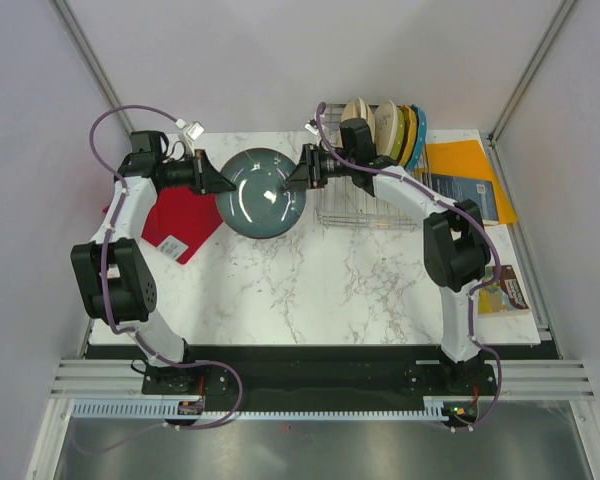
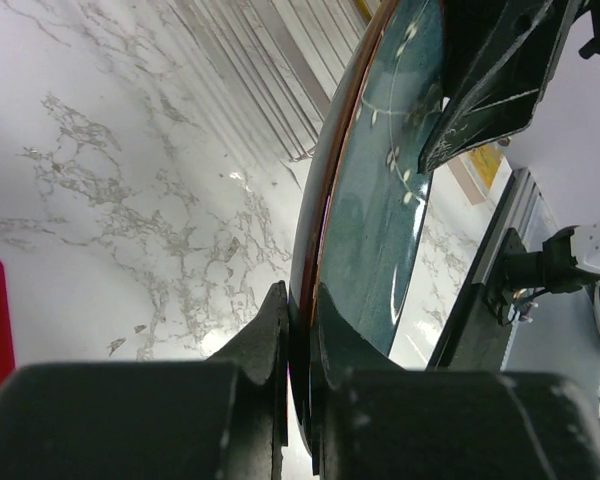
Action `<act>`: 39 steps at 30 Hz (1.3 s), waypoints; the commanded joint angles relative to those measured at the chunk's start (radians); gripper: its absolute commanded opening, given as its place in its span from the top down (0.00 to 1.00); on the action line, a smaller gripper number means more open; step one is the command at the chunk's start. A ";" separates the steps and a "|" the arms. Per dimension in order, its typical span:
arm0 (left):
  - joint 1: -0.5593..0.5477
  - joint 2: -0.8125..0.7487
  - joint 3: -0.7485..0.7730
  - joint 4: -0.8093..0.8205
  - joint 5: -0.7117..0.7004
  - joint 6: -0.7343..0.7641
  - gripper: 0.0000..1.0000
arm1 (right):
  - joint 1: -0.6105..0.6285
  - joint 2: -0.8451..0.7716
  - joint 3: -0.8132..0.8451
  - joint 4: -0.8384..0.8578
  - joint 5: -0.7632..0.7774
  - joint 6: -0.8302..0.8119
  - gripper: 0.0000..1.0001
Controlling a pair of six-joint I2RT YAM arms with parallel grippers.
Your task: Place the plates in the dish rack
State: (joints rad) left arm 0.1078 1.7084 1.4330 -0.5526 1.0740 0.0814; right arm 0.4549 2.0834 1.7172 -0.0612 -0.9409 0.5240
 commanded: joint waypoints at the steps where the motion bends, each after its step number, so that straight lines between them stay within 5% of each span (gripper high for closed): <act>1: -0.014 -0.015 0.009 0.025 0.205 -0.020 0.97 | 0.025 0.015 0.056 0.096 -0.062 0.008 0.60; 5: -0.013 -0.009 0.009 0.022 0.181 -0.017 0.97 | 0.024 0.014 0.058 0.101 -0.061 0.013 0.80; 6: -0.013 -0.009 0.010 0.023 0.163 -0.017 0.89 | 0.021 0.006 0.059 0.101 -0.058 0.014 0.96; 7: -0.013 -0.010 0.012 0.020 0.094 -0.023 0.79 | 0.018 0.001 0.055 0.101 -0.053 0.016 1.00; 9: -0.013 -0.018 0.014 0.022 -0.004 -0.023 0.57 | -0.008 -0.025 0.053 0.095 -0.045 0.022 1.00; 12: -0.004 -0.044 0.027 0.020 -0.228 -0.002 0.39 | -0.073 -0.078 0.062 0.008 0.011 -0.013 1.00; 15: 0.013 -0.076 0.056 0.031 -0.419 0.012 0.38 | -0.117 -0.140 0.149 -0.208 0.204 -0.259 1.00; 20: 0.026 -0.162 0.015 0.108 -0.540 0.017 0.38 | -0.130 -0.177 0.289 -0.214 0.506 -0.352 1.00; 28: 0.026 -0.239 -0.115 0.172 -0.422 -0.061 0.38 | -0.016 -0.040 0.580 -0.239 1.291 -0.335 1.00; 35: 0.026 -0.319 -0.218 0.212 -0.307 -0.065 0.38 | 0.129 0.087 0.710 -0.215 1.709 -0.481 1.00; 39: 0.026 -0.358 -0.261 0.224 -0.302 -0.052 0.38 | 0.151 0.113 0.689 -0.170 1.781 -0.516 1.00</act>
State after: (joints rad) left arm 0.1333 1.4258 1.1912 -0.3950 0.7181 0.0414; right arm 0.6029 2.1826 2.3730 -0.3901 0.6224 0.0711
